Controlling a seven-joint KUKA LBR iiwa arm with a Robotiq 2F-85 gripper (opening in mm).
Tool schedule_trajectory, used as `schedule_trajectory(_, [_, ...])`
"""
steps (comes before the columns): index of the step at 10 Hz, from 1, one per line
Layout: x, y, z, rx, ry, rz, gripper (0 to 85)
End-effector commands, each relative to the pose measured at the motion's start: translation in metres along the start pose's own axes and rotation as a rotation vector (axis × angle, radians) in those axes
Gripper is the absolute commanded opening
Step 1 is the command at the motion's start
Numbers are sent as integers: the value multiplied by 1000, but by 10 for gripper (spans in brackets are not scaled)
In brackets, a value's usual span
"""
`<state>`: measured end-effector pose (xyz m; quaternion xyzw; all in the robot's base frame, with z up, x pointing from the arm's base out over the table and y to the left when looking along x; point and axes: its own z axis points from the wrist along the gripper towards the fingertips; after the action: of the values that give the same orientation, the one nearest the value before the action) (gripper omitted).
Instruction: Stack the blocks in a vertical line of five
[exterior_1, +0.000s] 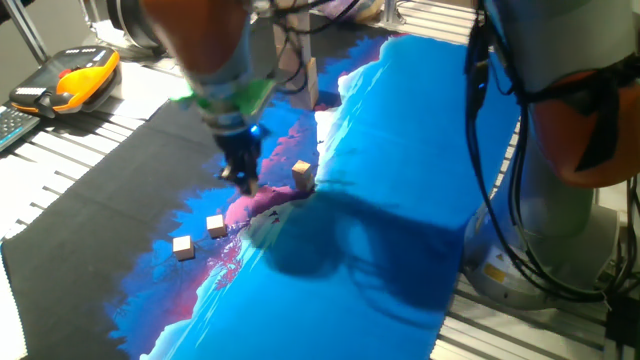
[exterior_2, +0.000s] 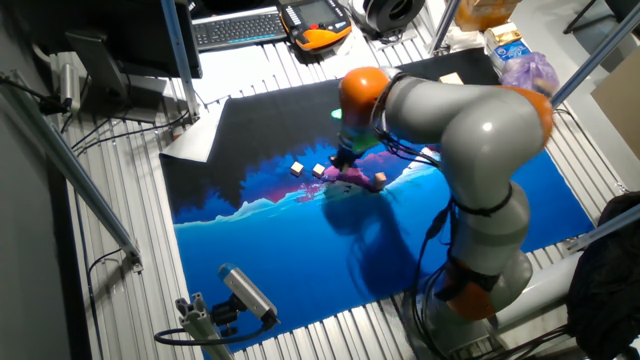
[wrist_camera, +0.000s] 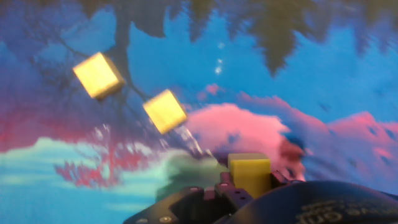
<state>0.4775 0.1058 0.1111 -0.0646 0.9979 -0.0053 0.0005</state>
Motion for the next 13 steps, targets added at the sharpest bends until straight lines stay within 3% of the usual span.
schedule_trajectory(1, [7,-7,-16,-6,-3,1,0])
schedule_trajectory(2, [13,-15,-20,-21,0,7,0])
schedule_trajectory(3, [18,-23,-20,-13,-7,9,0])
schedule_trajectory(5, [26,-41,-9,-3,-24,9,0])
schedule_trajectory(7, [33,-56,-2,-12,-14,11,0])
schedule_trajectory(11, [39,-61,1,-14,6,20,0])
schedule_trajectory(13, [37,-59,0,-36,24,48,0])
